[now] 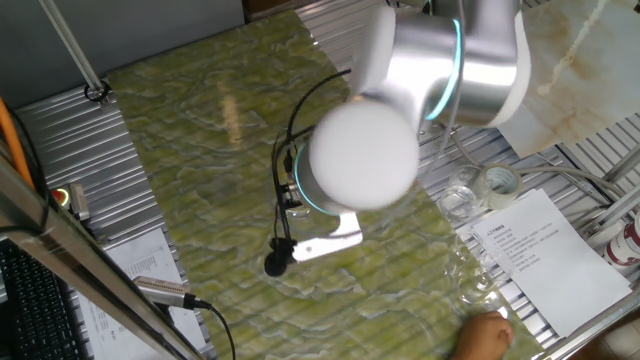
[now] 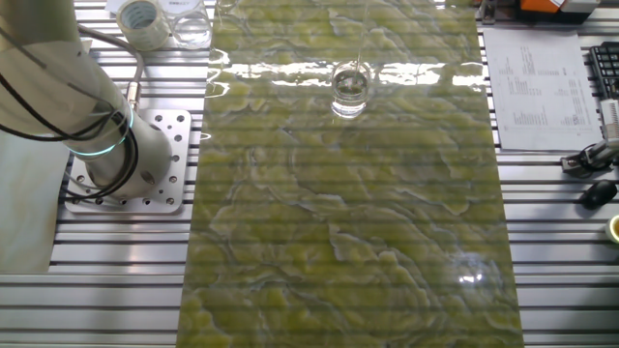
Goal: Stir the beaker with a glass rod
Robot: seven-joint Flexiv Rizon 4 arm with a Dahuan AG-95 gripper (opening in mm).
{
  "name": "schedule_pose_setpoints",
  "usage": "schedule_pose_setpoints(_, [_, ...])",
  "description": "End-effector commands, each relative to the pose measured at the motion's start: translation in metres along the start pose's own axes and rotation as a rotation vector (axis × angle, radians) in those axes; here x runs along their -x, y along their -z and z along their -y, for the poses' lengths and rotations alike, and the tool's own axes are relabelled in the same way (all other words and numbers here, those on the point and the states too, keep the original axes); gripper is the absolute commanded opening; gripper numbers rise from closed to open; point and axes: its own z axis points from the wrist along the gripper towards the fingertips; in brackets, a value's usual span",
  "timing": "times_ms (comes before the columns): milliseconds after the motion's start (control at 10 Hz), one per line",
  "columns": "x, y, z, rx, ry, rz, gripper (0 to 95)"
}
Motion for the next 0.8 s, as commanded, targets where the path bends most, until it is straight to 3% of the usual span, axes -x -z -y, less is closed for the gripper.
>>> schedule_pose_setpoints(100, [-0.007, 0.001, 0.002, -0.003, -0.005, 0.021, 0.0])
schedule_pose_setpoints(800, [-0.03, 0.006, 0.008, 0.004, -0.029, 0.106, 0.0])
